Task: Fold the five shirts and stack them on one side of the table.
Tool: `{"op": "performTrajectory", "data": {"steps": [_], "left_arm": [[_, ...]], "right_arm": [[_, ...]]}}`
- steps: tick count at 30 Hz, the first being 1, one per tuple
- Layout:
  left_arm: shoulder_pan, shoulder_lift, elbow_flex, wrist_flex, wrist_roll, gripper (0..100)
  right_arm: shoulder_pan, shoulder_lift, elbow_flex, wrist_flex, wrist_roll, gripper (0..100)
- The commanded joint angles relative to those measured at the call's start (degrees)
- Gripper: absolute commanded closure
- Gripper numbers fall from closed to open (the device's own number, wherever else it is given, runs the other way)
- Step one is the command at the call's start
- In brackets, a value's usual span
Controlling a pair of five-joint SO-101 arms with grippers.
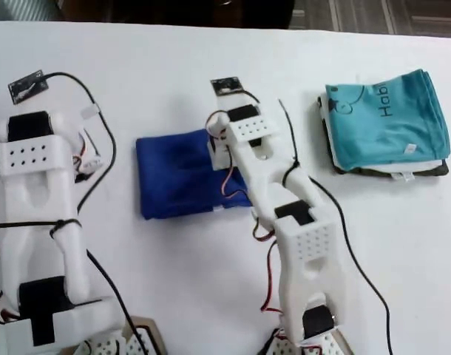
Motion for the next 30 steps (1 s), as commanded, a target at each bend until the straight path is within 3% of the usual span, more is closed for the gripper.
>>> {"op": "performTrajectory", "data": {"steps": [1,7,9,11,13,15,24,30], "left_arm": [[-1.14,-0.79,-2.33,0.26,-0.62,97],[-2.46,-0.79,-2.33,0.26,-0.62,97],[-3.08,-0.79,-2.42,0.26,-0.62,97],[-3.87,-0.79,-2.42,0.26,-0.62,97],[-4.57,-0.79,-2.42,0.26,-0.62,97],[-5.54,-0.79,-2.42,0.26,-0.62,97],[-9.05,-0.53,-2.33,0.26,-0.62,97],[-9.49,-0.44,-2.33,0.09,-0.62,97]], "right_arm": [[-2.95,4.35,-6.51,6.11,-0.44,70.4],[-5.76,12.09,-18.29,16.4,0.18,72.5],[-5.93,14.99,-22.15,18.68,2.73,82.4],[-6.02,17.8,-25.49,20.53,5.98,99.4],[-5.93,19.82,-28.75,23.34,6.95,94.7],[-5.41,21.49,-31.82,25.19,7.03,98.7],[0.48,22.55,-41.85,28.44,7.21,97.8],[3.47,14.99,-44.75,28.7,12.13,97.8]]}}
